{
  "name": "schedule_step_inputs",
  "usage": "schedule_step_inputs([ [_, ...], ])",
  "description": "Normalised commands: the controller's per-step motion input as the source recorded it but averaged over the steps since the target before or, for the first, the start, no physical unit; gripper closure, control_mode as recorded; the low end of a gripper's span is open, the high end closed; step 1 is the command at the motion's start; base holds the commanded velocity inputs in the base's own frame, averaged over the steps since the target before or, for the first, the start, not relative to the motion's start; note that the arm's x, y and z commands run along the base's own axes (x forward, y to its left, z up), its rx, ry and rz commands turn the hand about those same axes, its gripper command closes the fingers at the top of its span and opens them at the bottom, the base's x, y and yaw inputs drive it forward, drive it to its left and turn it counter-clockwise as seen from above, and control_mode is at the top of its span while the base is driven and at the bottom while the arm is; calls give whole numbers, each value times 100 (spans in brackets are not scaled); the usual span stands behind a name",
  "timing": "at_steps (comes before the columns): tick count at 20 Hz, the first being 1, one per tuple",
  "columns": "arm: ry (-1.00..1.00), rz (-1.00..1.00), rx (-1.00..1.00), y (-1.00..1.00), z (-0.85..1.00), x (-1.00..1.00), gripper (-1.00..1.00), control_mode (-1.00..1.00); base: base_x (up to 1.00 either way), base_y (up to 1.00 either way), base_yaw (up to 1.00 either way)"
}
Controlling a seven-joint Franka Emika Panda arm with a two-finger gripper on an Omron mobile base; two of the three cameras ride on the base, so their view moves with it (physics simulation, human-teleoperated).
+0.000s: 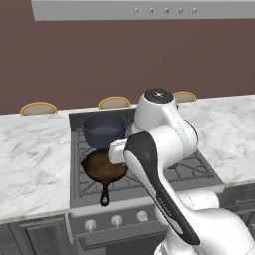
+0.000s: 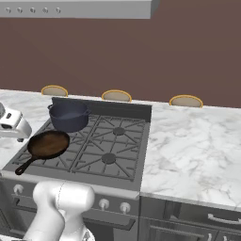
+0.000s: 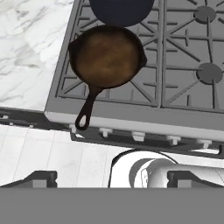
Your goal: Move the pot and pan from the stove into the sink.
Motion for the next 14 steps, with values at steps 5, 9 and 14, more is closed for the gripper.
schedule_step_inputs([
  [5,4,0,0,9,-40,0,-100,-100,0,0,0],
  [9,2,0,0,12,-59,0,-100,-100,0,0,0],
  [14,0,0,0,14,-63,0,-100,-100,0,0,0],
])
